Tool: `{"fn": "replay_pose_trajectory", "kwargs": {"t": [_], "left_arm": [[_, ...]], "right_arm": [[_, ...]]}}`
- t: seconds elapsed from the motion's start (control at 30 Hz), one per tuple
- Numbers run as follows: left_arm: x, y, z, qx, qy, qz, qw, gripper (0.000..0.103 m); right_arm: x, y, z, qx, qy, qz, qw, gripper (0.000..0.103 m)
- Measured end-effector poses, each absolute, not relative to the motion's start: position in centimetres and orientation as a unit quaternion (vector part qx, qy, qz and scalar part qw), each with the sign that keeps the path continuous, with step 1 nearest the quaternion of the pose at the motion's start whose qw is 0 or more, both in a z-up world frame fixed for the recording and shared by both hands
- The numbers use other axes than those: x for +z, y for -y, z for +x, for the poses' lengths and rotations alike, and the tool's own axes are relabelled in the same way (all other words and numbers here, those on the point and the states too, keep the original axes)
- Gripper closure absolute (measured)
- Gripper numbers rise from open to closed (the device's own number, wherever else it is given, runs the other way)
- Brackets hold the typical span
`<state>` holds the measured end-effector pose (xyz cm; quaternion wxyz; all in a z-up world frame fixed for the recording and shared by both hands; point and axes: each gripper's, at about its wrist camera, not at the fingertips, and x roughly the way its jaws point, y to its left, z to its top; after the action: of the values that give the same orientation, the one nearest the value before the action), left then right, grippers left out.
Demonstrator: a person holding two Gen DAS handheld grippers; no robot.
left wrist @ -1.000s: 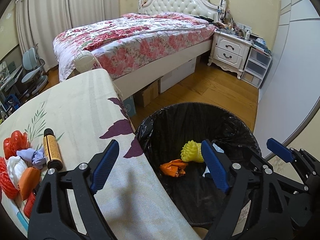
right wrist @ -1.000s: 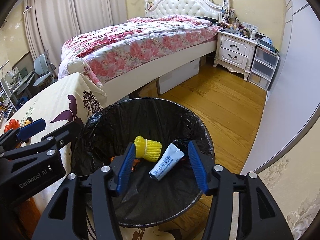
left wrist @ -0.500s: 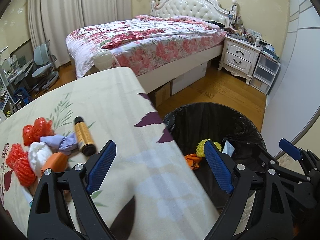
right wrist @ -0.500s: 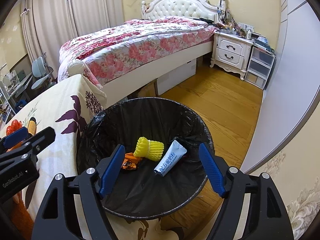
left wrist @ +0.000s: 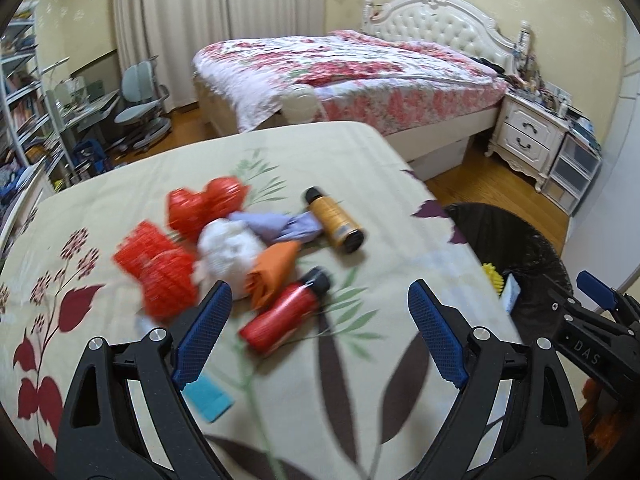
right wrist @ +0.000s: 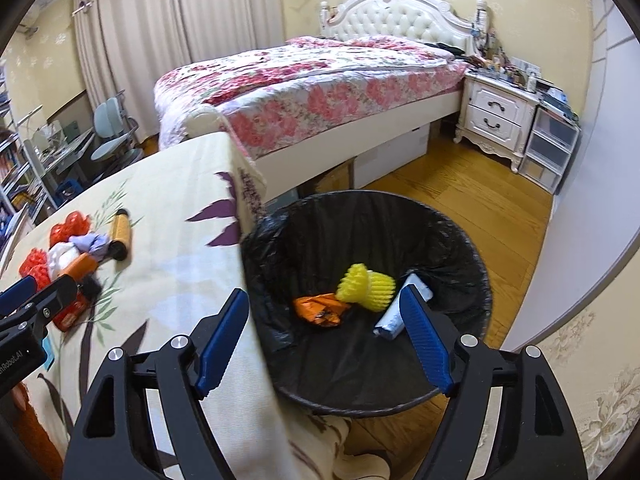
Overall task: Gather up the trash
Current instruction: 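Move both tools back toward the remaining items on the table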
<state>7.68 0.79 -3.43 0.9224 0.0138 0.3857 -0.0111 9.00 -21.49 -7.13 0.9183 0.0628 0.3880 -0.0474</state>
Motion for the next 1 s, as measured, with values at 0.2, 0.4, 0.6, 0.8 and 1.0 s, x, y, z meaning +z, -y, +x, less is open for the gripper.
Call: {"fn": "replay_pose_trajectory", "kwargs": {"t": [0.2,0.4,0.6,0.8,1.0], "left_arm": [[-4.5,-5.0,5.7,0.032,-0.404,0.004,0.914,0.016],[-5.9,-8.1,5.9,0.055,-0.431,-0.015,0.900,0.016],[-7.0,-9.4,6.3,0.043,-0.458,-0.040,0.887,0.032],[-7.0,-10.3,4.5,0.029,-0.442,-0.032,0.896,0.062],[-6.9,-12.4,3.3,0.000,-0.429,-0.059,0.901,0.083]], "right_arm": [[-7.3,18.0,8.8,-0.009,-0.396,0.054,0.917,0.028],[-7.3,15.1,8.6,0.019,-0.399,0.039,0.916,0.028],[-7.5,13.2,8.3,0.038,-0.403,0.027,0.914,0.028],[-7.9,12.4,8.3,0.046,-0.408,0.023,0.911,0.028],[-8.0,12.1,8.2,0.046,-0.409,0.023,0.911,0.028]]}}
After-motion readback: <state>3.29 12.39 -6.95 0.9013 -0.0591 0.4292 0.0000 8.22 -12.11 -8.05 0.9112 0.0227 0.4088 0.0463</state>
